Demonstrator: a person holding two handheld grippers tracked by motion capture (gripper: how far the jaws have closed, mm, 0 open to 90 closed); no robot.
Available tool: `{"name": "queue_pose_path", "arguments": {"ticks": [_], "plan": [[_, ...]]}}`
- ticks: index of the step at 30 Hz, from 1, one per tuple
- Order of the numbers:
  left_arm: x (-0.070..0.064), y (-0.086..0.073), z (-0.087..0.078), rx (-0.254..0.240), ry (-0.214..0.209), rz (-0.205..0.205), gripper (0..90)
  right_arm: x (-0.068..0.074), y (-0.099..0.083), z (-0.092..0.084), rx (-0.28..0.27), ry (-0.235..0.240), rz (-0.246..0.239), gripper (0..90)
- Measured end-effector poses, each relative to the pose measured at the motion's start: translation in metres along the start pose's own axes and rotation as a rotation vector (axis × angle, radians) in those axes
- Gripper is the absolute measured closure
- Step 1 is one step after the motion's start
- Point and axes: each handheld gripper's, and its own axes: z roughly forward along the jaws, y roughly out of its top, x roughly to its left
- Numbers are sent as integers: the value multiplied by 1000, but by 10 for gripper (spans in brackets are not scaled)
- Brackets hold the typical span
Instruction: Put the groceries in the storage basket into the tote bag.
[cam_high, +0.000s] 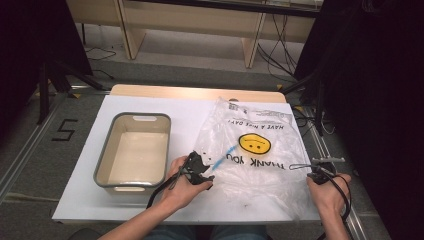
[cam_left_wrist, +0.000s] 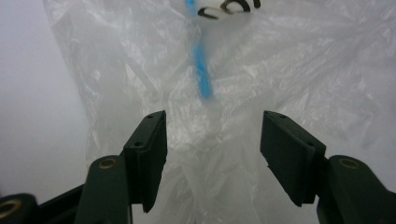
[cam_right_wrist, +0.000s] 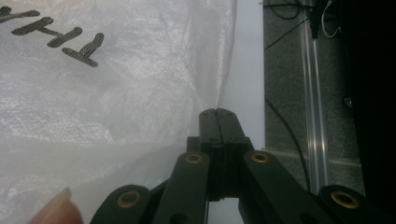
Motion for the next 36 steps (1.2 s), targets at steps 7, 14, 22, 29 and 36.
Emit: {"name": "queue_pose_path", "arguments": {"ticks": [7, 14, 22, 29, 36], "plan": [[-2, -5, 6, 64, -14, 5, 408, -2, 3, 2, -73, -32, 0, 900], [-3, -6, 1, 46, -19, 4, 406, 0, 3, -6, -93, 4, 0, 819], [-1, -10, -3, 49, -16, -3, 404, 17, -5, -25, -58, 233, 15, 499], [-2, -12, -2, 59, -22, -1, 407, 46, -9, -28, 40, 328, -106, 478], [-3, -11, -1, 58, -22, -2, 409, 49, -12, -16, 138, 269, -213, 825]]}}
